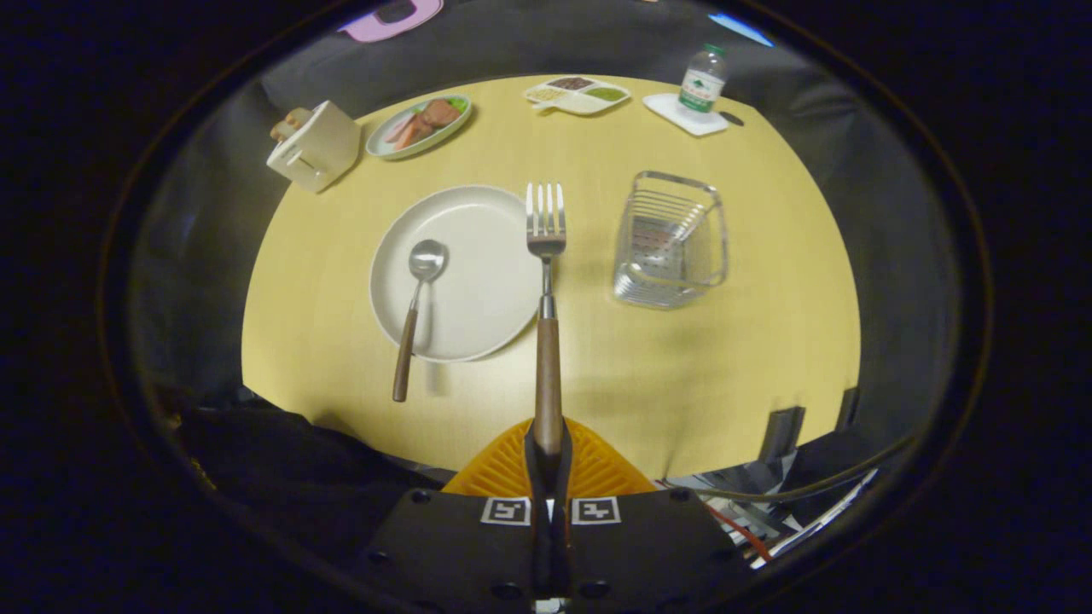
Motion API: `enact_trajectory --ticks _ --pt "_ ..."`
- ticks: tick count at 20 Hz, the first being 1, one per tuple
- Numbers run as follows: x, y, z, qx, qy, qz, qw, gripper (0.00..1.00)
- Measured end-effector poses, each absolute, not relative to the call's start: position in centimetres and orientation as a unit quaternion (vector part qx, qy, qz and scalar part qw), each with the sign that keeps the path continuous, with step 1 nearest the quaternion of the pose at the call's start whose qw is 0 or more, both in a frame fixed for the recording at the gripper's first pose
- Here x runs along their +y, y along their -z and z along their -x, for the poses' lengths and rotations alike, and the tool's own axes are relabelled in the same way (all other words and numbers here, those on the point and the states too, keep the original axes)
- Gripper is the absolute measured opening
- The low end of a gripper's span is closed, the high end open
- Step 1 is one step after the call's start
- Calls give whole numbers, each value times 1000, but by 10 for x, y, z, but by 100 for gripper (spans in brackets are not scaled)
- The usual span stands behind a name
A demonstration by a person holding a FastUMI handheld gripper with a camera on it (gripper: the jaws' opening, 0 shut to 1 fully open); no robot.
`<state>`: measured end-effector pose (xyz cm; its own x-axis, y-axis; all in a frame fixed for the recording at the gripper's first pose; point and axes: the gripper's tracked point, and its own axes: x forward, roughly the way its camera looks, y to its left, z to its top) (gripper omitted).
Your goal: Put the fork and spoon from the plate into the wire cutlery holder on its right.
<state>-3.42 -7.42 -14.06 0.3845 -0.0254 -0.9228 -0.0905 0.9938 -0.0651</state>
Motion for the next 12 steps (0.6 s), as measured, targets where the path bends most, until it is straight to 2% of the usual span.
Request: enact_trajectory --ticks 6,12 --pt "-135 121 32 585 24 88 806 4" --pt "-167 128 25 636 21 161 755 4"
